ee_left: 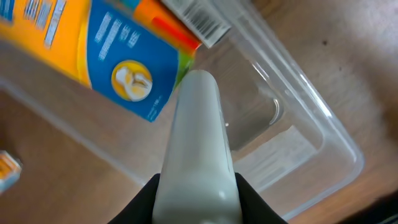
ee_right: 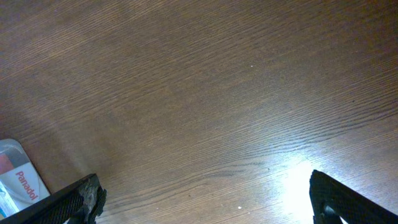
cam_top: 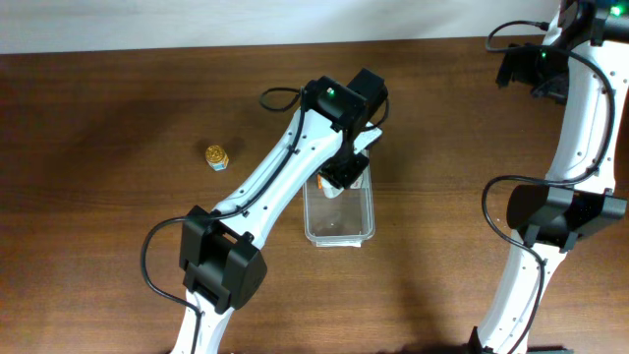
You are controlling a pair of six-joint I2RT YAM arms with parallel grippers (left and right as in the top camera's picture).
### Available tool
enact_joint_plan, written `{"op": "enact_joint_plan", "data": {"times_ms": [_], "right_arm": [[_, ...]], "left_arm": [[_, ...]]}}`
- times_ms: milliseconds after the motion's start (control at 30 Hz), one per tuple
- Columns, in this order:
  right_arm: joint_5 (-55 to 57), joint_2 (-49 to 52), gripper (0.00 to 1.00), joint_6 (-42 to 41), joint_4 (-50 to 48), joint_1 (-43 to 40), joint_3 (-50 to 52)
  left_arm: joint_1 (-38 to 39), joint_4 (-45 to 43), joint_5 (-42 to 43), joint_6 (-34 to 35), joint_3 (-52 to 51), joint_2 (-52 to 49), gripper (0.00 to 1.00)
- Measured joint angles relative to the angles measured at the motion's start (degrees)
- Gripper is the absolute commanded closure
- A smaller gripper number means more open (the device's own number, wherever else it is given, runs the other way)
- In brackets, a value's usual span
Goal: Pack container
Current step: 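Lower the pump bottle into the container's near end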
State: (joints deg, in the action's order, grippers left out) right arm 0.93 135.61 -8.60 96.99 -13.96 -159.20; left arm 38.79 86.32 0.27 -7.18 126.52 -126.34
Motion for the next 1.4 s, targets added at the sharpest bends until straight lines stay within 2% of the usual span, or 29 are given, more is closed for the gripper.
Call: {"op": "enact_joint_plan", "data": {"times_ms": [133,333,733,933,967,1200,1400], "right_arm": [[-0.02,0.0,0.02,-0.02,0.0,0.02,0.02],[-0.02,0.0,0.02,0.02,0.0,0.02,0.02],[-0.02,0.0,0.02,-0.02,0.0,0.02,0.02],[0.0,0.0,0.02,-0.02,0.0,0.02,0.02],[-0.02,0.0,0.02,0.0,0.0,0.02,0.0],[-0.02,0.0,0.02,0.04,0.0,0.0,0.0],[-0.02,0.0,0.02,-0.02,0.0,0.0,0.02]], "left_arm": [[0.0,-0.02,1.95,-7.98,0.0,0.0,0.78],[0.0,0.74,2.97,-16.44,0.0,0.0,0.79],[0.0,0.81,2.99,-28.7,-1.29,0.0,0.78],[0.0,-1.44,2.99,-31.91,-6.16,0.0,0.77],[0.0,-2.05,2.99,-32.22,-7.21,-0.04,0.74],[0.0,-4.35,2.99,-32.92,-10.23,-0.04,0.72],[0.0,-4.85,2.99,-33.14,-10.34,-0.04,0.6]]}}
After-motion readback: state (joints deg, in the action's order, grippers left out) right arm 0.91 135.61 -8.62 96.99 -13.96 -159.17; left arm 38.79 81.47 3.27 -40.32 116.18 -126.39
